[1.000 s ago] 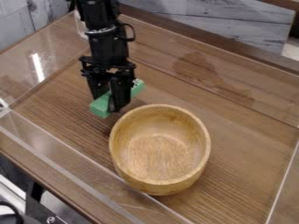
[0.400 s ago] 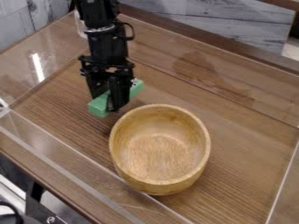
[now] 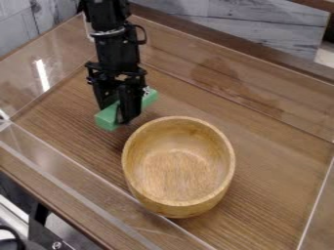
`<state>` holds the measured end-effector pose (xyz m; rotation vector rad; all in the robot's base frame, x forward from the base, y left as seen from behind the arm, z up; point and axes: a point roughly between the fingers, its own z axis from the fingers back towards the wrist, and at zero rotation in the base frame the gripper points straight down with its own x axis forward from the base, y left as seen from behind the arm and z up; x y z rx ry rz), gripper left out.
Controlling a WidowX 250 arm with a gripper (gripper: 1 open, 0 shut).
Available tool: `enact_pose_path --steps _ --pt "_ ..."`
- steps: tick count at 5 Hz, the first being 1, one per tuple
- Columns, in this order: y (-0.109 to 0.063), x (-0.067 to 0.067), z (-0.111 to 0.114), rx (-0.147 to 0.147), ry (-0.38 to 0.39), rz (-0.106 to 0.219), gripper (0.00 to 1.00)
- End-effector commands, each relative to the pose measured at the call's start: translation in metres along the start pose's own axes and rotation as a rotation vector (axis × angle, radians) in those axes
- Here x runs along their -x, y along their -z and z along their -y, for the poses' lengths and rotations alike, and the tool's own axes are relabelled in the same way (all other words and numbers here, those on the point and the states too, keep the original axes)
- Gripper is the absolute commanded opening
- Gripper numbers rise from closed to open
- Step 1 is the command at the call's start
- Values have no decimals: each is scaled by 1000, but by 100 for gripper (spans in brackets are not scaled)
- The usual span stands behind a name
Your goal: Remove the green block from inside the brown bowl and put it on the table
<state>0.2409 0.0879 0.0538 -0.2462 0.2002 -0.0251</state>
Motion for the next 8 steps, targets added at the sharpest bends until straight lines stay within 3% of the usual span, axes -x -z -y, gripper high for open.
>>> enact_pose_path --steps 1,8 --pt "-14 -6 -6 -21 1 45 0" --pt "-10 -6 -17 2 -22 18 0"
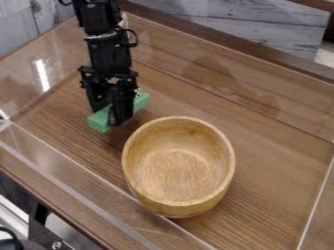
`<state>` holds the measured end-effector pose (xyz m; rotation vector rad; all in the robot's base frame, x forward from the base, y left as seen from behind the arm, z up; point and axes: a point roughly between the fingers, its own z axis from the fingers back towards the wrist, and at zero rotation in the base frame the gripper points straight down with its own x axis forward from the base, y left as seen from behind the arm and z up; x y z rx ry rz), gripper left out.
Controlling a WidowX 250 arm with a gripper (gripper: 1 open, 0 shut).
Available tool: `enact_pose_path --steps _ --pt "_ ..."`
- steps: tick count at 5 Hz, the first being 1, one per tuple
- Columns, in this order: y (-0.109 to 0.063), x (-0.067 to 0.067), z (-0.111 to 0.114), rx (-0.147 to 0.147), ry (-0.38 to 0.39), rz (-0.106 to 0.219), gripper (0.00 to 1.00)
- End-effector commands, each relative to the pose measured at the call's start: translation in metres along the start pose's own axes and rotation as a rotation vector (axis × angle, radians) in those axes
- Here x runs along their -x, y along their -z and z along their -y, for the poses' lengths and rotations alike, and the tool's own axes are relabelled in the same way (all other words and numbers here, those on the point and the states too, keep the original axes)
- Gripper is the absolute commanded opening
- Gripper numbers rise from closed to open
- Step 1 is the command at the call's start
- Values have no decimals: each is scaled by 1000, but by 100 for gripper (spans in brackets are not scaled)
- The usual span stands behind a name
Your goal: Remove the green block from inside the brown bowl and put it on the table
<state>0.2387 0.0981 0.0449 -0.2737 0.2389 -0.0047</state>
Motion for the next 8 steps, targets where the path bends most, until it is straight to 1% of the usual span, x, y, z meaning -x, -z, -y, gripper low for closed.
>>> enact_pose_path --steps 1,5,8 --pt "-17 -6 -6 -23 -3 50 0" --pt "-19 -6 -9 -4 -13 34 0" --pt "-20 -11 -6 7 -7 16 0"
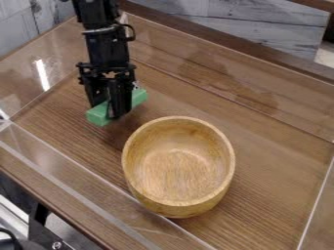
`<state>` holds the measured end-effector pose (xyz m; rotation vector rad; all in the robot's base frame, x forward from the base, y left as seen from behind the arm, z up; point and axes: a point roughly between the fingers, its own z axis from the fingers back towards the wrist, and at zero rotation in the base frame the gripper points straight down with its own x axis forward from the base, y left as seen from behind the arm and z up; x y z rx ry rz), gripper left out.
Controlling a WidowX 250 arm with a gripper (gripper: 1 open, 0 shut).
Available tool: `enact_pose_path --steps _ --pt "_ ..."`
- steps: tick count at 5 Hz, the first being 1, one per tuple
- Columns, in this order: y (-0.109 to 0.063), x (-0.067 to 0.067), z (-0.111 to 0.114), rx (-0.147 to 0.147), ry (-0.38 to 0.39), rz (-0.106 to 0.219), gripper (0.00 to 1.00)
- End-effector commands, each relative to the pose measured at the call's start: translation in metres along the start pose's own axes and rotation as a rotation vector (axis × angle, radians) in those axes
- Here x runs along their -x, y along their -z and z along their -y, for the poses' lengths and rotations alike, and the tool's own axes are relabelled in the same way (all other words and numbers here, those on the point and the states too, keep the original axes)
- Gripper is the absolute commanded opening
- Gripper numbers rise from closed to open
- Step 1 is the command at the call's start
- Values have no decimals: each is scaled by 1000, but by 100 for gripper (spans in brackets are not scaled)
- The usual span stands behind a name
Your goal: Remove the green block from inside the brown bowl and put it on the table
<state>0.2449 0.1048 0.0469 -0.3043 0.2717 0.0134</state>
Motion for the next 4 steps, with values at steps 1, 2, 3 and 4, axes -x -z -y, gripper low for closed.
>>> enact_pose_path --steps 1,2,3,4 --pt "-15 -7 2 -22 15 39 0" --pt "-15 -8 3 -19 18 33 0" --pt "-15 -10 4 -16 22 26 0" --pt "-15 -11 5 -13 25 20 0"
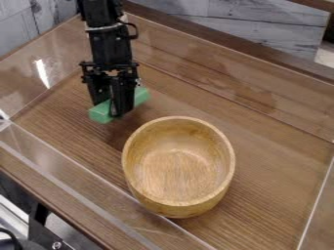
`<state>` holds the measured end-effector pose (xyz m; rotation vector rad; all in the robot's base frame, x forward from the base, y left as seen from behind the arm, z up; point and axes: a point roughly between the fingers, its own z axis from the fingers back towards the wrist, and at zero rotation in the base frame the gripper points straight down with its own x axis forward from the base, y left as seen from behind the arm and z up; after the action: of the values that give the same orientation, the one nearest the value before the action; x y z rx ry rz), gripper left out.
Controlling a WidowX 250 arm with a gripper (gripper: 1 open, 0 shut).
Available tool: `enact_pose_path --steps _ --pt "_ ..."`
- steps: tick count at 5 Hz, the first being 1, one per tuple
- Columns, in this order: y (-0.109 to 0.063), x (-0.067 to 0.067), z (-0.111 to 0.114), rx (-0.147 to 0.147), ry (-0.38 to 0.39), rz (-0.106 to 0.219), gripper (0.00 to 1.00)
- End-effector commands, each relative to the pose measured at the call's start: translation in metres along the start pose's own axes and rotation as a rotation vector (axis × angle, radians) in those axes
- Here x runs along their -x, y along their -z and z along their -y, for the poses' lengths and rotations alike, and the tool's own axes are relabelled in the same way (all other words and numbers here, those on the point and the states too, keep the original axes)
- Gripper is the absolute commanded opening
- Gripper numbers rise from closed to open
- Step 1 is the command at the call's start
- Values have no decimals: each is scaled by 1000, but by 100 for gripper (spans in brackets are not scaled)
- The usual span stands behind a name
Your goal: Remove the green block from inside the brown bowl and put it on the table
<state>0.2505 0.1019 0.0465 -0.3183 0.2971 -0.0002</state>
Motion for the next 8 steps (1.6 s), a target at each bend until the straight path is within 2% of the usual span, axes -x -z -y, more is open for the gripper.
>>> enact_pose_path --steps 1,8 --pt "-15 -7 3 -23 18 40 0" --pt "-15 -12 7 -2 42 -14 0"
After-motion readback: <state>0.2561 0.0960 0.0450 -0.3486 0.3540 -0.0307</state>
